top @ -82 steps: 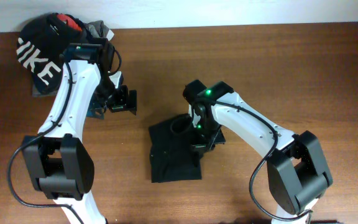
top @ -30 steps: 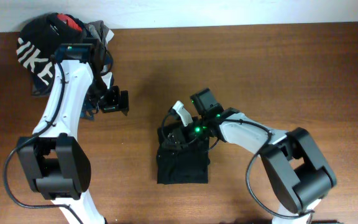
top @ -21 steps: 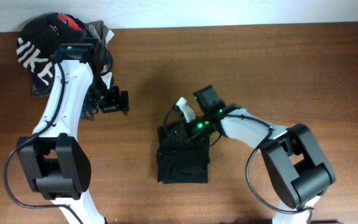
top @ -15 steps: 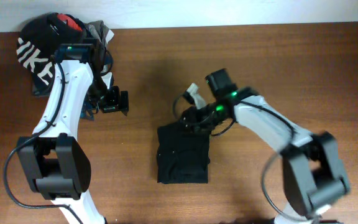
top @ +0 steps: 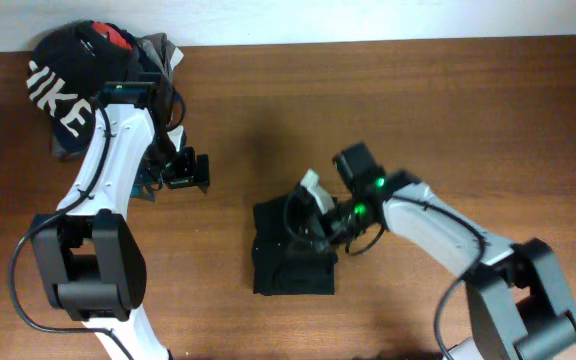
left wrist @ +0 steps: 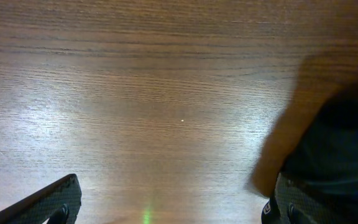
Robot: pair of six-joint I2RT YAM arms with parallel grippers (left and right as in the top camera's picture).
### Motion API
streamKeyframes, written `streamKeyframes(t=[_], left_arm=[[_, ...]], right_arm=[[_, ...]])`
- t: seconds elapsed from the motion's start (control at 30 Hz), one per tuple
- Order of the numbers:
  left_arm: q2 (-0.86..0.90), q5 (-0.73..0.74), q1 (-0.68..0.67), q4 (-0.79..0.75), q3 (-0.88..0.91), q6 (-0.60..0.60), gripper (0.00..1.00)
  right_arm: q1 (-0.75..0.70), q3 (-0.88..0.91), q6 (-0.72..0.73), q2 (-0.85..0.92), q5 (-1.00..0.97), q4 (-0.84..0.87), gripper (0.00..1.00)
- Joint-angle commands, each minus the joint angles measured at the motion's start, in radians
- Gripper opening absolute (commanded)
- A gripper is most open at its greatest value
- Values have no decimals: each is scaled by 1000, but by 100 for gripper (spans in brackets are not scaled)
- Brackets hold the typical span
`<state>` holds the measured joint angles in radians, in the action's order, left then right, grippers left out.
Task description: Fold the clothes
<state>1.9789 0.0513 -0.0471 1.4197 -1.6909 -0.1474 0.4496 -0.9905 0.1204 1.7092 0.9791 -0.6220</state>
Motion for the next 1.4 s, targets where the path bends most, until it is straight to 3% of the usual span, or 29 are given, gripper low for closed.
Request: streamKeyframes(t=[0.0,0.2,0.33,0.43,0.67,0.73,0.9,0.93,0.97,1.17,1.37], left_arm=[[4,-3,2,2,6,5,99],[4,6,2,5,6,6,99],[4,61,2,5,6,10,99],[4,144,2,0,6,87,99],[4,274,2,-2,6,248,99],[4,315,5,-3,6,283,99],[4,490,6,-6,21,406,99],[4,531,6,-8,27,430,99],[4,561,6,-11,35,444,99],[-7,616,6,-30,151,454,99],[-135,692,6,-206,373,453,99]], right_arm=[[0,131,48,32,20,121,4],[-44,253,102,69,-2,197,14],[-60,278,102,69,-99,183,12],[-76,251,101,54,-54,176,11],[-98,41,13,-75,-93,-112,18],[-105,-85,-12,-128,-248,-303,27],[-106,-329,-12,-203,-570,-637,64],[-106,-370,-12,-216,-605,-681,74],[-106,-394,-12,-224,-625,-703,99],[-126,-484,19,-297,-658,-750,99],[-195,-484,19,-324,-678,-731,99]])
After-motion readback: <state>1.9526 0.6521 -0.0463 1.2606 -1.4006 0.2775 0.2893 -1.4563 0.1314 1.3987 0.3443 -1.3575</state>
